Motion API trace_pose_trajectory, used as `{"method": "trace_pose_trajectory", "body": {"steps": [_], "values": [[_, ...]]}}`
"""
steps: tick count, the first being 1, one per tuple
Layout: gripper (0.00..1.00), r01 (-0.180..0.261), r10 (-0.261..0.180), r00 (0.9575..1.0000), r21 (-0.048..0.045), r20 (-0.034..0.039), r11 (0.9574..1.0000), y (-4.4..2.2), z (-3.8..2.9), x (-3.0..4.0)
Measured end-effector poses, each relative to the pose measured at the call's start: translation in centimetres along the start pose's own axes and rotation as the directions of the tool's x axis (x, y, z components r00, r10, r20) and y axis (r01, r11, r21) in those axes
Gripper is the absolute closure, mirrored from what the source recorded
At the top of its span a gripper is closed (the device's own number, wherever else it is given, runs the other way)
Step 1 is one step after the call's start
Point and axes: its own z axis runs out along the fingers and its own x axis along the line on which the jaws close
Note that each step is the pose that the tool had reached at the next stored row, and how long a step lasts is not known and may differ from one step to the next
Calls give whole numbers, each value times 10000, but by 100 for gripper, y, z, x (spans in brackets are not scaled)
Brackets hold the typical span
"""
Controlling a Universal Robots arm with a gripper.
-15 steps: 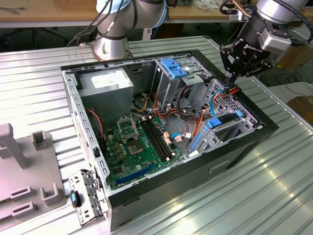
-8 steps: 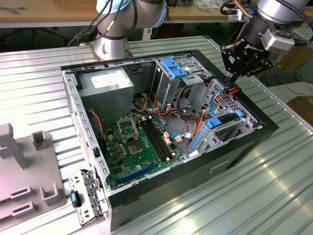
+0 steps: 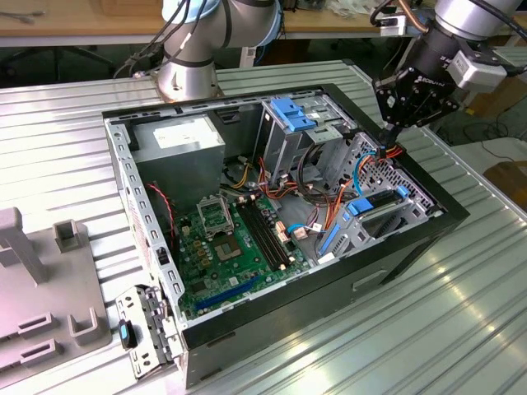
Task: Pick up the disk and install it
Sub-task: 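Insert the first disk wire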
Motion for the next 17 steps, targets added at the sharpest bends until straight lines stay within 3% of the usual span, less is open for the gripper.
{"method": "trace_pose_trajectory", "body": {"steps": [4,8,17], "values": [[89,561,-562,9984,5,24,9984,-3,0,7],[89,1157,-1157,9933,13,51,9933,-13,1,27],[89,1836,-1836,9830,23,80,9830,-30,2,60]]}}
